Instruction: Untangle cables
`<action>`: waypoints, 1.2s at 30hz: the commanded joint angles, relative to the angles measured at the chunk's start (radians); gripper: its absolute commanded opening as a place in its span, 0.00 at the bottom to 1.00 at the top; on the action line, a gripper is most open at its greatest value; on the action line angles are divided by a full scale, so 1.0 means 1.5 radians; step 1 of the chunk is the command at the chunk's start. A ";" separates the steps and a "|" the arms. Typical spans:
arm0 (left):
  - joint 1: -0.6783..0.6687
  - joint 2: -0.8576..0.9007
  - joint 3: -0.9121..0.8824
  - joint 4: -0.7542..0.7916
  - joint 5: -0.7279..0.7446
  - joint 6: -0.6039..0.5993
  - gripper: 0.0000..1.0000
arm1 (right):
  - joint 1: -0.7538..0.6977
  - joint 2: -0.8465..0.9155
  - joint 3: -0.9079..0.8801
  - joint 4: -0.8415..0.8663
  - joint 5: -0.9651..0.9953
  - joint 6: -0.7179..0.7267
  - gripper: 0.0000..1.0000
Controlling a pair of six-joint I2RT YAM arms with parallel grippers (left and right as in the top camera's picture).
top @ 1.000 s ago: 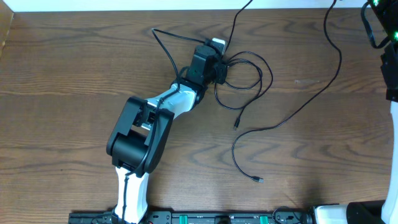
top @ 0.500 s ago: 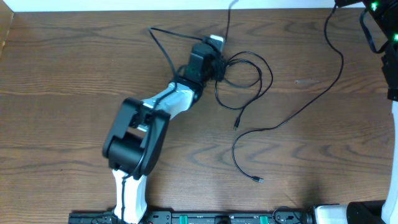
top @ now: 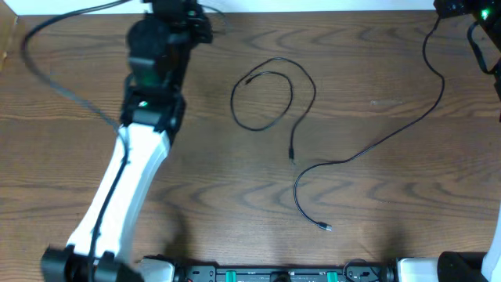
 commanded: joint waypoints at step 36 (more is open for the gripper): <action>-0.325 0.220 0.008 -0.023 0.322 -0.060 0.07 | -0.155 0.001 0.011 -0.020 0.361 -0.235 0.01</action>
